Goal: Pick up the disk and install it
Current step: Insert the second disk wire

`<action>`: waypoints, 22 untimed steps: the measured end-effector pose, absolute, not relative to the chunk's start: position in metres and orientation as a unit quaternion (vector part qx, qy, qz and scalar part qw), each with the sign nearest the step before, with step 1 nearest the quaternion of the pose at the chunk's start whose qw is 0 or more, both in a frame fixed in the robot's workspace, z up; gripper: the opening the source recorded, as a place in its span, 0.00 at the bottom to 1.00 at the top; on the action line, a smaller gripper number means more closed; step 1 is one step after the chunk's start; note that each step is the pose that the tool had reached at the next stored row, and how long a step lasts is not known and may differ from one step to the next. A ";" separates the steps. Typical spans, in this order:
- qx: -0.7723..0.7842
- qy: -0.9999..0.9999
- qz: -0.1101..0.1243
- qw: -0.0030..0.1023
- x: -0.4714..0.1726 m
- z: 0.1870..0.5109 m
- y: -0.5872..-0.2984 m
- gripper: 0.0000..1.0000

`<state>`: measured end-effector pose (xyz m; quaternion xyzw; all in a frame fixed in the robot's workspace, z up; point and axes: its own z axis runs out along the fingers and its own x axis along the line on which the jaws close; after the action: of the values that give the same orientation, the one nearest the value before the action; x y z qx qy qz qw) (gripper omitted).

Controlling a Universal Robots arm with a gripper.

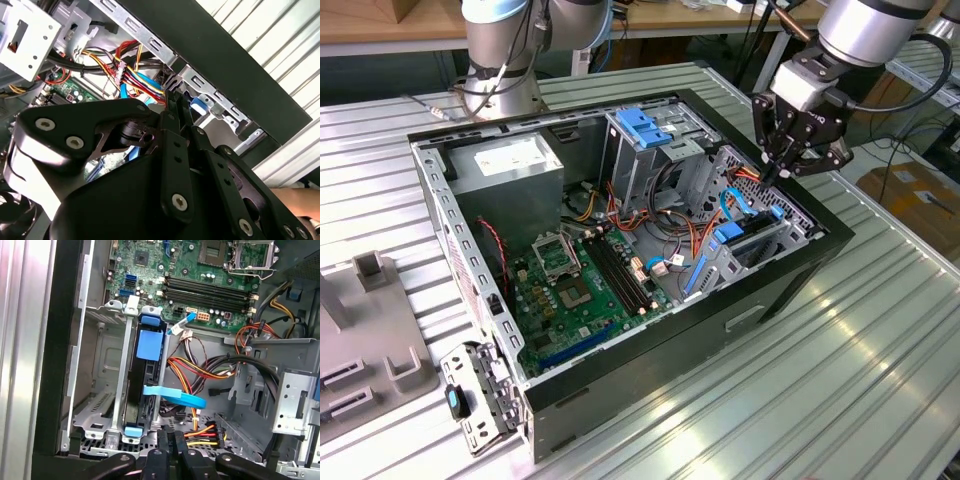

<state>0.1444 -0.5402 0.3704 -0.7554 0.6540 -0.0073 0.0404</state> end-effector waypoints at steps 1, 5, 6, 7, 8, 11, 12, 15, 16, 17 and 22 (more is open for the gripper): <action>-0.751 0.659 -0.008 0.040 0.144 0.370 -0.540 0.16; -0.737 0.674 -0.009 0.040 0.144 0.370 -0.540 0.16; -0.735 0.677 -0.009 0.040 0.144 0.370 -0.540 0.16; -0.734 0.678 -0.009 0.040 0.144 0.370 -0.540 0.16; -0.734 0.678 -0.009 0.040 0.144 0.370 -0.540 0.16; -0.734 0.678 -0.009 0.040 0.144 0.370 -0.540 0.16; -0.734 0.678 -0.009 0.040 0.144 0.370 -0.540 0.16; -0.734 0.678 -0.009 0.040 0.143 0.370 -0.540 0.16; -0.734 0.678 -0.009 0.040 0.143 0.370 -0.540 0.16; -0.734 0.678 -0.009 0.040 0.143 0.370 -0.540 0.16; -0.730 0.683 -0.009 0.040 0.143 0.368 -0.540 0.16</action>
<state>0.1432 -0.5402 0.3685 -0.7297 0.6825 -0.0090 0.0399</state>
